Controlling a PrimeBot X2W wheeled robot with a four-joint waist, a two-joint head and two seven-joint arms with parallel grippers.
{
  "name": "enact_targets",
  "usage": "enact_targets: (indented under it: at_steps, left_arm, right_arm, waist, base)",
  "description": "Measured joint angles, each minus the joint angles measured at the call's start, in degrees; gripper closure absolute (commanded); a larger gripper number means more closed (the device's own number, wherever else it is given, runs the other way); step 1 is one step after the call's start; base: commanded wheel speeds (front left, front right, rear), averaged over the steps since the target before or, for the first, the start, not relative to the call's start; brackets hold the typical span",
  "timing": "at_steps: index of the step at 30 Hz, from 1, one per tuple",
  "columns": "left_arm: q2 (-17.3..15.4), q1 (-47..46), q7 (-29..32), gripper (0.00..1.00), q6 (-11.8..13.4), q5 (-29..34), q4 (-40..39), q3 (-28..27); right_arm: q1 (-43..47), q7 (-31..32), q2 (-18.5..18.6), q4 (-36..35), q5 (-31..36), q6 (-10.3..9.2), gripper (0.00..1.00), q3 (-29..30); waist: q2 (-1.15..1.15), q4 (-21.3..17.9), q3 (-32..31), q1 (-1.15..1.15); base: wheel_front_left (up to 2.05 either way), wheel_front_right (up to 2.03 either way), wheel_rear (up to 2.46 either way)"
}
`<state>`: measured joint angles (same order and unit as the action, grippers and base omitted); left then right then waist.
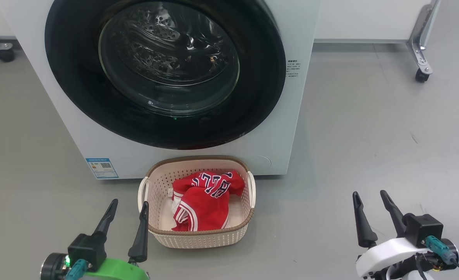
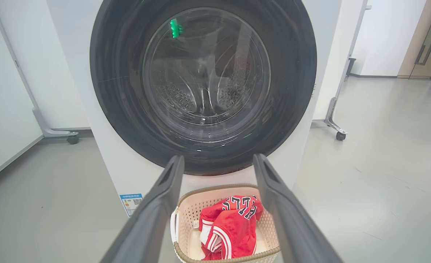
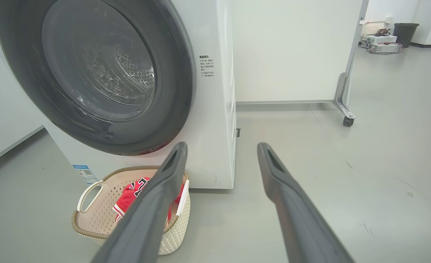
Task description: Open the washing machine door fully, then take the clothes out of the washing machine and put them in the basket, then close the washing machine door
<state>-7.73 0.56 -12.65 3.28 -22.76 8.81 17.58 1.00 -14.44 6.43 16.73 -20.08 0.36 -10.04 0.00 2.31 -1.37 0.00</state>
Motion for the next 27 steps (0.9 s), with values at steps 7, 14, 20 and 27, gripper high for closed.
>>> enact_targets:
  at_steps: [7,14,20,27]
  left_arm:
    - [-0.3,0.1,0.0,0.0,0.0,0.0,-0.5,-0.2]
    - [-0.4,0.4,0.1,0.0,0.3,0.0,-1.1,-0.3]
    - [-0.4,0.6,0.6,0.0,0.5,0.0,-1.6,-0.3]
    - [-0.4,0.6,0.7,0.0,0.5,0.0,-1.9,-0.3]
  right_arm:
    - [1.6,0.0,0.0,-2.7,0.1,-0.53,0.0,0.0]
    - [3.2,0.0,0.0,-4.8,0.1,-1.05,0.0,0.0]
    - [4.3,0.0,0.0,-6.3,0.1,-1.12,0.0,0.0]
    - [4.9,0.6,0.1,-7.9,0.1,-1.63,0.0,0.0]
  waist:
    - [0.0,-0.1,-0.1,0.0]
    - [0.0,-0.3,-0.3,0.0]
    - [0.0,-0.2,-0.2,0.0]
    - [0.0,0.0,-0.1,0.0]
  base:
    - [0.0,0.0,0.0]
    - [0.0,0.0,0.0]
    - [0.0,0.0,0.0]
    - [0.0,0.0,0.0]
